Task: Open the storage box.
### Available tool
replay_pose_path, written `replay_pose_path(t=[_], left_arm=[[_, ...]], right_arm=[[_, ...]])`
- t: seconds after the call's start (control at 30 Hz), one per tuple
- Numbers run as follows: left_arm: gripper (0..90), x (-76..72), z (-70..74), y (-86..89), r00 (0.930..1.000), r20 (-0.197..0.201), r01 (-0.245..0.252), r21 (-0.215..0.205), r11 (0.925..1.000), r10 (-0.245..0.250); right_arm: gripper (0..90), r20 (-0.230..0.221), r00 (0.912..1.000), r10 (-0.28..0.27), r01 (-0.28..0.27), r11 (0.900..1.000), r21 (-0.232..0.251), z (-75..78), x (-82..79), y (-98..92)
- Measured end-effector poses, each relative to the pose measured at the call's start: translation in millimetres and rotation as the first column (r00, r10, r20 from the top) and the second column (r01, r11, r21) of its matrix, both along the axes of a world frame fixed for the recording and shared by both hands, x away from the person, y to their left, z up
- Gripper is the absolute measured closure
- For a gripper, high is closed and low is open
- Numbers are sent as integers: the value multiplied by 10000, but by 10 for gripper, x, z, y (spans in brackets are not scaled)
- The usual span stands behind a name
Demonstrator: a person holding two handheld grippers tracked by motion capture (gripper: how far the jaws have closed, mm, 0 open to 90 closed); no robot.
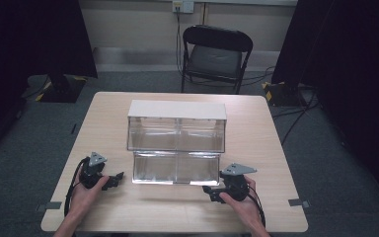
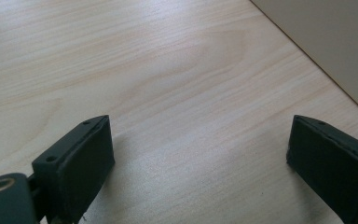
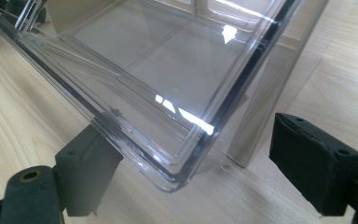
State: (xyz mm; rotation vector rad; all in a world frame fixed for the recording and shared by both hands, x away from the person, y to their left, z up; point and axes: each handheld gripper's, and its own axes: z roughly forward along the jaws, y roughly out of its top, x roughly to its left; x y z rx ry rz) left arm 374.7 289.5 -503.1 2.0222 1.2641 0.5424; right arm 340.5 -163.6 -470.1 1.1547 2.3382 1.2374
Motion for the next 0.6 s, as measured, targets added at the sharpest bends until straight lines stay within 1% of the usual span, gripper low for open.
replay_pose_path(t=[0.23,0.3,0.6], left_arm=[[67,0,0,0,10000,-2,0,-1,10000,0],[67,0,0,0,10000,-2,3,3,10000,-3],[67,0,0,0,10000,-2,2,1,10000,-2]], right_arm=[[153,-42,10000,72,-71,9998,178,13,-4,-4],[140,-8,9999,129,-128,9992,372,29,-15,-10],[139,138,9998,174,-179,9993,335,49,-31,-1]])
